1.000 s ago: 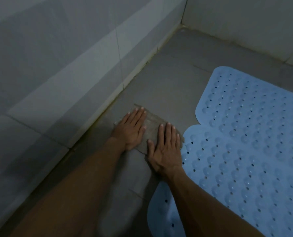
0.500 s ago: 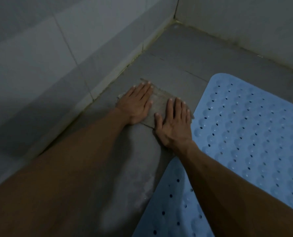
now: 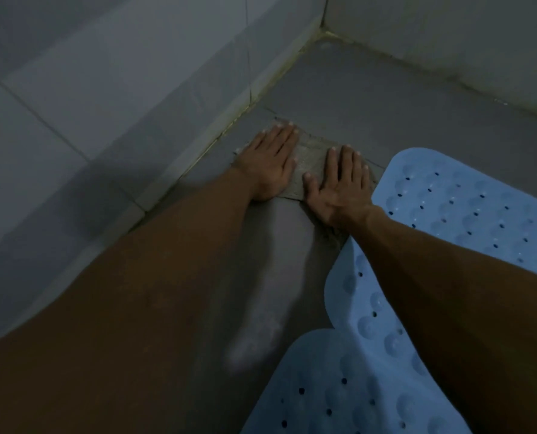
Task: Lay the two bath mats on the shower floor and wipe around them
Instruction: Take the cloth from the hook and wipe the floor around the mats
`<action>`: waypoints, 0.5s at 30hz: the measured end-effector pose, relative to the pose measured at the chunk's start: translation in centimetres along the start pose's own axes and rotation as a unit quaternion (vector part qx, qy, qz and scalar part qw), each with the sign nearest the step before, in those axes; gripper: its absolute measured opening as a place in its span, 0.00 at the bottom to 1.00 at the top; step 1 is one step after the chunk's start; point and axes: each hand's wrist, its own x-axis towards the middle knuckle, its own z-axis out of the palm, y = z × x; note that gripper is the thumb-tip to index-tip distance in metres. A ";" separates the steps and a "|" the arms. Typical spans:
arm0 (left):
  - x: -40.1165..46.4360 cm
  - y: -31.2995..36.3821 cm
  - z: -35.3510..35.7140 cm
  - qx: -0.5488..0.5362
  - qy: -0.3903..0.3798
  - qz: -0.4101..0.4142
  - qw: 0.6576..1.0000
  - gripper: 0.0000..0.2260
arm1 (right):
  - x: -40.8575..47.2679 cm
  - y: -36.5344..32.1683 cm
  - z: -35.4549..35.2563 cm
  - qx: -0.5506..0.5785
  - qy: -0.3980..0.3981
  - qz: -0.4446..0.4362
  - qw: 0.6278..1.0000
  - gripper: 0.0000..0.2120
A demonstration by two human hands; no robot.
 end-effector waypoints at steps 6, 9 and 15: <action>0.6 -0.4 -0.1 0.020 0.032 0.004 0.999 0.27 | 0.6 -0.3 -0.7 -0.002 -0.047 0.005 0.999 0.37; 0.8 -0.2 -0.3 0.010 0.018 0.001 1.000 0.27 | 0.9 -0.4 -1.2 0.000 -0.076 0.011 0.997 0.37; 0.8 -0.2 -0.5 0.012 -0.001 0.003 1.000 0.27 | 1.1 -0.2 -1.2 0.015 -0.095 0.002 0.995 0.36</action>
